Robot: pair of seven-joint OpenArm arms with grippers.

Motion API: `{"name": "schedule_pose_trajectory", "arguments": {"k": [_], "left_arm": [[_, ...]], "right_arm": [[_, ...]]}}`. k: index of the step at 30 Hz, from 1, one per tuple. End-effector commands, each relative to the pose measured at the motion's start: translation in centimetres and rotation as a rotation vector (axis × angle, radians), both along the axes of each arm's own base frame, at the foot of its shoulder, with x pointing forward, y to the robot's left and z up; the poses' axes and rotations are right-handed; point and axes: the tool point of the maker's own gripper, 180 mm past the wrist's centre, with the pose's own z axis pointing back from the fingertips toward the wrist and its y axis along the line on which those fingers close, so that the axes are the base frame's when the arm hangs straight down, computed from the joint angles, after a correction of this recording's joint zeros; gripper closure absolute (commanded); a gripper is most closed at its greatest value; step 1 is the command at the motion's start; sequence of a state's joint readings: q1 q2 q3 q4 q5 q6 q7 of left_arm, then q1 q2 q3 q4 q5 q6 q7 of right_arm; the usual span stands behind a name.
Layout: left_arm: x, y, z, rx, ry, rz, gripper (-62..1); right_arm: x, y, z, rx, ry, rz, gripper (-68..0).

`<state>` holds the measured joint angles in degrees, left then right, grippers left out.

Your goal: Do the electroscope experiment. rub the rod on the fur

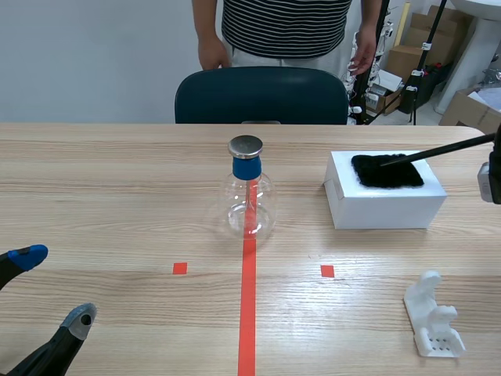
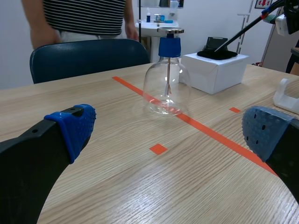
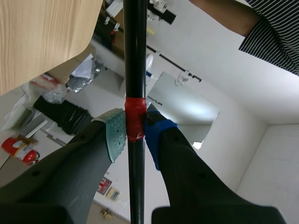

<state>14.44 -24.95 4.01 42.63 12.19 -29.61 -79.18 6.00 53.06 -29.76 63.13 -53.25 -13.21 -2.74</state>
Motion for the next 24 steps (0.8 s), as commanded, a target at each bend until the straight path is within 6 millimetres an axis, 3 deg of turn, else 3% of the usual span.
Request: {"name": "schedule_pose_trajectory", "arguments": {"k": [1,6,16,19,24], "left_arm": [[0.3,0.2,1.0,-0.011,-0.039,-0.001,-62.3],[0.3,0.2,1.0,-0.011,-0.039,-0.001,-62.3],[0.3,0.2,1.0,-0.011,-0.039,-0.001,-62.3],[0.3,0.2,1.0,-0.011,-0.039,-0.001,-62.3],[0.3,0.2,1.0,-0.011,-0.039,-0.001,-62.3]], "right_arm": [[0.7,-1.7,2.3,-0.031,-0.054,-0.031,-5.5],[0.7,-1.9,2.2,-0.025,-0.056,-0.044,-5.5],[1.3,1.7,2.0,0.035,-0.087,0.006,-5.5],[1.3,1.4,2.0,0.032,-0.087,-0.002,-5.5],[0.8,-0.7,1.6,-0.005,-0.061,-0.031,-5.5]]}}
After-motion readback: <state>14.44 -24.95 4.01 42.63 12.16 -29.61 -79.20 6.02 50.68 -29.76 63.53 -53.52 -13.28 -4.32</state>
